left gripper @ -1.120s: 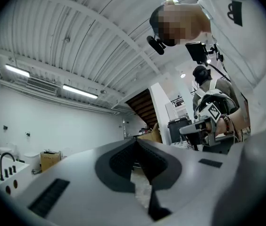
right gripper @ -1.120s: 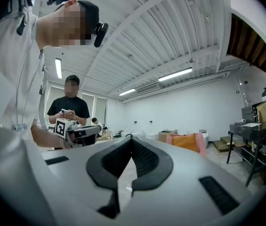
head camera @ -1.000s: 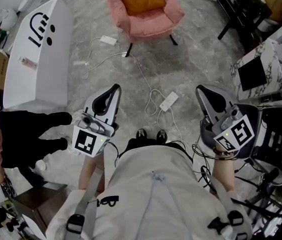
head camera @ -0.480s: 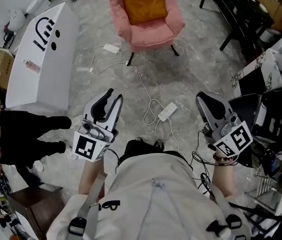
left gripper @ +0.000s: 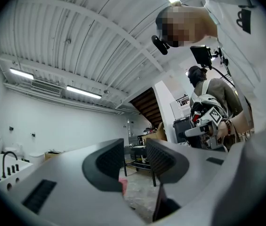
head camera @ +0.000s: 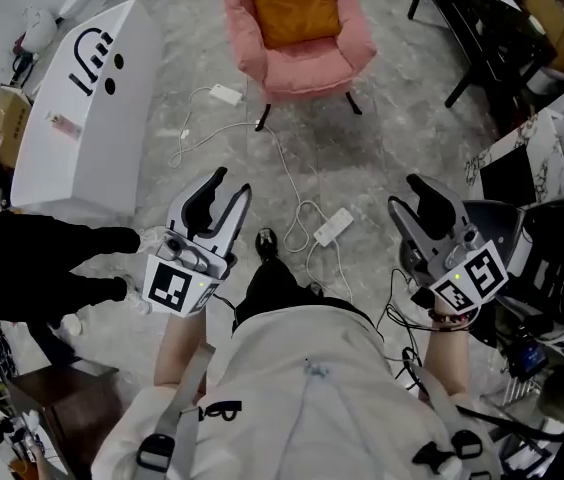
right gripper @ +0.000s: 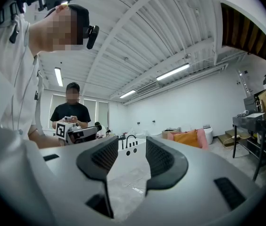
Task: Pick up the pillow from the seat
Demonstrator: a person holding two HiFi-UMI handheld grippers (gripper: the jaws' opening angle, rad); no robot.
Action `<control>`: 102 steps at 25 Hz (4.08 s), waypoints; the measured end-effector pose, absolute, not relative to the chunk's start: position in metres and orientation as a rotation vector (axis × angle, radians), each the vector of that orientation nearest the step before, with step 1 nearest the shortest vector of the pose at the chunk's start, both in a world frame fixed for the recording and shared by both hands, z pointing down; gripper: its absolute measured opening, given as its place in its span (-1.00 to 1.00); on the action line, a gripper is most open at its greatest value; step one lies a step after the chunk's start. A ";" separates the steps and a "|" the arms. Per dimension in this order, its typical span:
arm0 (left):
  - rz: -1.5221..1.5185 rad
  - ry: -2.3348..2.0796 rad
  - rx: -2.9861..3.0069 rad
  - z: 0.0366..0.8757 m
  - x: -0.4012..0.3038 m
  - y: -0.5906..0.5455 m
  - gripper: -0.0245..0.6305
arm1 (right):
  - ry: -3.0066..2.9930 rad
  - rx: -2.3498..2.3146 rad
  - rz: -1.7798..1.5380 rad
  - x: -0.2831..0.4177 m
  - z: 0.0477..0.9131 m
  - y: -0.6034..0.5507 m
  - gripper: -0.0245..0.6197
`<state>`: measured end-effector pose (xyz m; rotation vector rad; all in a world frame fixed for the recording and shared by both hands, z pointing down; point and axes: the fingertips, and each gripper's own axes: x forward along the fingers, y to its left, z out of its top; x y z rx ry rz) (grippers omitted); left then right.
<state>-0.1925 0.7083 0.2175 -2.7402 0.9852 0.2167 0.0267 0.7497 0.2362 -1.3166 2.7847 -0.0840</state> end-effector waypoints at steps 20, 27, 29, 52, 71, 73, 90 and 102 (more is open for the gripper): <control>0.163 0.919 -2.841 0.235 -0.217 0.483 -0.42 | 2.702 -1.475 -0.146 0.012 0.249 0.538 -0.27; 0.155 0.860 -2.884 0.235 -0.233 0.406 -0.34 | 2.689 -1.534 -0.147 -0.007 0.243 0.465 -0.22; 0.168 0.844 -2.892 0.233 -0.239 0.386 -0.31 | 2.686 -1.547 -0.147 -0.014 0.241 0.447 -0.21; 0.135 0.789 -2.957 0.248 -0.212 0.262 0.08 | 2.661 -1.566 -0.142 0.010 0.242 0.311 -0.05; 0.118 0.943 -2.994 0.258 -0.091 0.089 0.30 | 2.748 -1.486 -0.229 0.141 0.253 0.127 0.04; 0.109 0.970 -2.992 0.260 -0.084 0.070 0.32 | 2.768 -1.463 -0.227 0.148 0.253 0.104 0.06; 0.111 1.143 -3.021 0.269 -0.075 -0.038 0.38 | 2.826 -1.352 -0.316 0.166 0.268 -0.009 0.07; 0.053 1.117 -3.179 0.308 -0.073 -0.155 0.40 | 2.811 -1.424 -0.430 0.172 0.298 -0.109 0.10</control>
